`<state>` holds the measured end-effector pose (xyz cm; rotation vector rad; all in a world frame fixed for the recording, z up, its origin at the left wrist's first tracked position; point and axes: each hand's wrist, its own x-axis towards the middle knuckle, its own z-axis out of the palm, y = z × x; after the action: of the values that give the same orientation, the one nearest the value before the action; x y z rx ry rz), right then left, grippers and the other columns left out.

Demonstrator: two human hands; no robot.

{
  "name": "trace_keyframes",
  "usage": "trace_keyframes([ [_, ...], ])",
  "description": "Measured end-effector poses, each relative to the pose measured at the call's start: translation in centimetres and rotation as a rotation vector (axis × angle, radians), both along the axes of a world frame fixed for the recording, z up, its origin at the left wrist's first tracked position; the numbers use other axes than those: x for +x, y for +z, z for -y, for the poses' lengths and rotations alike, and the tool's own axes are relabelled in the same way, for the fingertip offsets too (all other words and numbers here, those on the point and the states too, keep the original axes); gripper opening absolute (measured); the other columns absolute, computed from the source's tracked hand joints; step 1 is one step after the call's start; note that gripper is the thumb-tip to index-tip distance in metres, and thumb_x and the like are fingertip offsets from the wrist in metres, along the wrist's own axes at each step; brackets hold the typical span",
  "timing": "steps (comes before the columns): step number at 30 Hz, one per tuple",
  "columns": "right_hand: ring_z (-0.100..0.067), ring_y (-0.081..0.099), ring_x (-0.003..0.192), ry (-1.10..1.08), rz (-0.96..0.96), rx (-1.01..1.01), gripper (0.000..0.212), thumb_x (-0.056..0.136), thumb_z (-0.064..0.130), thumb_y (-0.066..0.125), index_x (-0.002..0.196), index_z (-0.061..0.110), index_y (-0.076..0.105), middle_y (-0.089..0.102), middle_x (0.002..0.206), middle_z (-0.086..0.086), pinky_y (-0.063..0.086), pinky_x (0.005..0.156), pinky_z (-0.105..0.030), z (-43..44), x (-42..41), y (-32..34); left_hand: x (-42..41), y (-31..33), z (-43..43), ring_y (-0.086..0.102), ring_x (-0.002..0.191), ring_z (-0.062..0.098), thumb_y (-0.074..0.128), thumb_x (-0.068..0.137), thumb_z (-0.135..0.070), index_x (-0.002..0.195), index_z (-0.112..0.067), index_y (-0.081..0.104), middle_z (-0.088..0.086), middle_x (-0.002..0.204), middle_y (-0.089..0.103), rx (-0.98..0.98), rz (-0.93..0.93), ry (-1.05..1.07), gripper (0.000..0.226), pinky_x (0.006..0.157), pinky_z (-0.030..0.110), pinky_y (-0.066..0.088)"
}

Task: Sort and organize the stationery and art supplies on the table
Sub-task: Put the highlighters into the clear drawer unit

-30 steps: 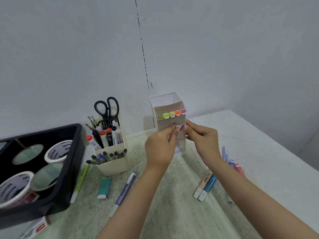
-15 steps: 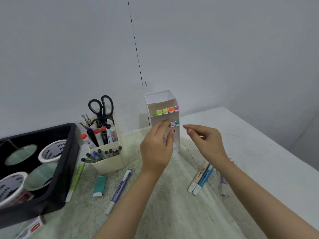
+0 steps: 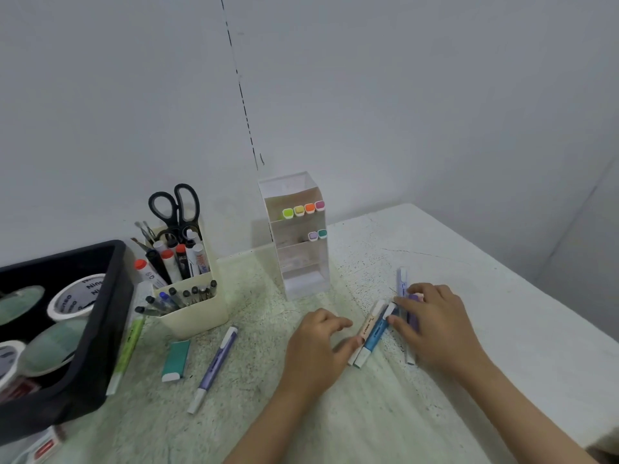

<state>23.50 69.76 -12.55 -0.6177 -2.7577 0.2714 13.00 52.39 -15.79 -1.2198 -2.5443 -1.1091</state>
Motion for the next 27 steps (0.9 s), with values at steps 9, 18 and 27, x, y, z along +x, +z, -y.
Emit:
trace_keyframes([
  [9, -0.013, 0.038, 0.112, -0.058, -0.018, -0.251, 0.035, 0.073, 0.05, 0.072, 0.101, 0.03, 0.065, 0.047, 0.116, 0.012, 0.03, 0.087, -0.026, 1.5, -1.1, 0.2, 0.3, -0.1, 1.0, 0.051, 0.08, 0.003, 0.055, 0.08, -0.047, 0.105, -0.02, 0.072, -0.014, 0.082, 0.055, -0.019, -0.046, -0.047, 0.04, 0.068, 0.013, 0.042],
  [18, -0.008, 0.048, 0.054, -0.079, -0.511, -0.902, 0.026, 0.078, 0.009, 0.074, 0.089, 0.023, 0.055, 0.065, 0.067, -0.003, 0.045, 0.055, -0.018, 2.2, 0.2, 1.3, -0.1, 1.3, -0.3, 0.049, 0.092, 0.003, 0.035, 0.077, -0.064, 0.11, -0.024, 0.068, -0.016, 0.09, 0.052, -0.043, 0.054, -0.023, 0.062, 0.078, 0.016, 0.038],
  [27, -0.004, 0.056, 0.073, -0.094, -0.689, -0.612, 0.029, 0.081, 0.012, 0.069, 0.095, 0.032, 0.054, 0.063, 0.077, 0.015, 0.036, 0.059, -0.006, 1.6, 1.0, 4.2, 0.1, 2.0, -1.8, 0.047, 0.099, 0.009, 0.054, 0.091, -0.029, 0.11, -0.023, 0.064, -0.008, 0.104, 0.056, -0.178, 0.004, -0.061, 0.022, 0.08, 0.017, 0.033],
])
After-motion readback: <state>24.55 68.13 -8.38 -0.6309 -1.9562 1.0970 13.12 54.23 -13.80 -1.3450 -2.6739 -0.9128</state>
